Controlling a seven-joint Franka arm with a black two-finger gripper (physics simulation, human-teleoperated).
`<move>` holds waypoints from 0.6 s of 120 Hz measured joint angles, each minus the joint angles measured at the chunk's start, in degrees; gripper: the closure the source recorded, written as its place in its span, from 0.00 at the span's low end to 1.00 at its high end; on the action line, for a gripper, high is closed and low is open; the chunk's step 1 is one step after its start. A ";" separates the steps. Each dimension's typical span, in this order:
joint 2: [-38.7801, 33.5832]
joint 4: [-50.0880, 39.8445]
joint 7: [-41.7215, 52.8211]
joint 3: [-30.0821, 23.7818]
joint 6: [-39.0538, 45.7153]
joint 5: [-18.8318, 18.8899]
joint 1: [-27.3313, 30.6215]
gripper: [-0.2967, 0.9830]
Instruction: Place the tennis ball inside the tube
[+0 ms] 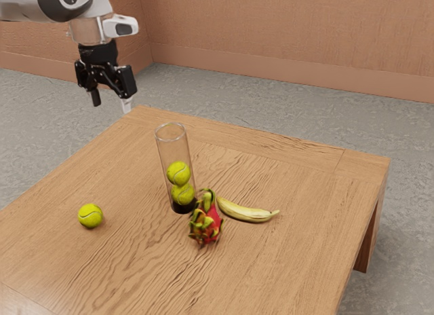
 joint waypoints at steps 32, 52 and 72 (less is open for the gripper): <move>-12.27 -24.69 0.66 2.86 11.44 0.68 -0.19 0.23; -11.61 -37.12 0.70 6.08 22.97 0.70 -0.14 0.23; -5.77 -42.24 1.09 10.28 35.31 0.90 0.18 0.23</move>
